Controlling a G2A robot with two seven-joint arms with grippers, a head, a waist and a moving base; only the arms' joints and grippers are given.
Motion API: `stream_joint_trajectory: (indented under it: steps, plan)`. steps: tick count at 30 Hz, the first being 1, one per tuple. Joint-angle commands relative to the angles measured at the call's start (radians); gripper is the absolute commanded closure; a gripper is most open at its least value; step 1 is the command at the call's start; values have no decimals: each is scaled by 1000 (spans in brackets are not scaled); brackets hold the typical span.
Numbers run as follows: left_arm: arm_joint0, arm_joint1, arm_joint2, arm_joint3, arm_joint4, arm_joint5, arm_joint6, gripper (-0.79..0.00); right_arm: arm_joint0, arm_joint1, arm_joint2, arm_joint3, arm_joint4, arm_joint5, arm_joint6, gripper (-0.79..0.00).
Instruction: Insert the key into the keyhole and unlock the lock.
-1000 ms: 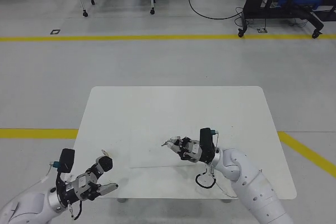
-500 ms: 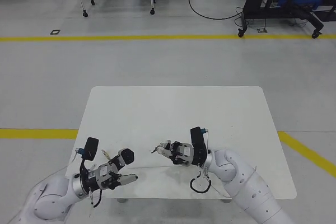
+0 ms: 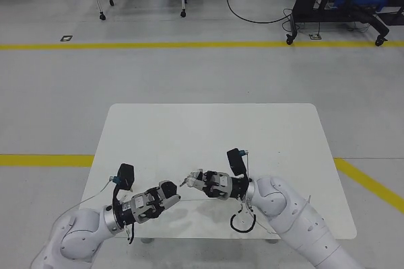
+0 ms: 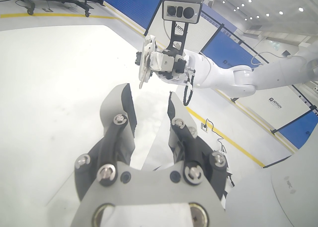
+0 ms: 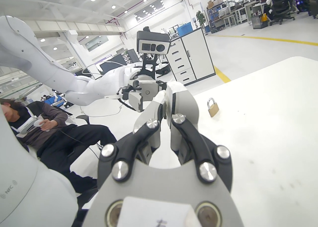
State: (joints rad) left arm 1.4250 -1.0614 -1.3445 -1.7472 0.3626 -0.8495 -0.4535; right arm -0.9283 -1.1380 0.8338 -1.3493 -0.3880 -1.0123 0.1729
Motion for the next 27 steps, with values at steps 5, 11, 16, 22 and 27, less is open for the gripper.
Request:
stream_joint_trajectory:
  steps: [5,11,16,22,27]
  plan:
    - [-7,3,8,3,-11,2,-7,-302,20,9,-30,8,84,0,76,0]
    - [-14,3,25,2,-12,16,-1,-246,44,11,-58,20,156,0,137,0]
    - [-18,4,31,2,-8,20,1,-58,57,9,-68,36,173,0,148,0]
    - [-20,5,35,6,-7,25,9,0,61,6,-75,38,166,0,153,0]
    - [-25,6,37,8,-4,37,12,0,62,6,-76,41,164,0,154,0]
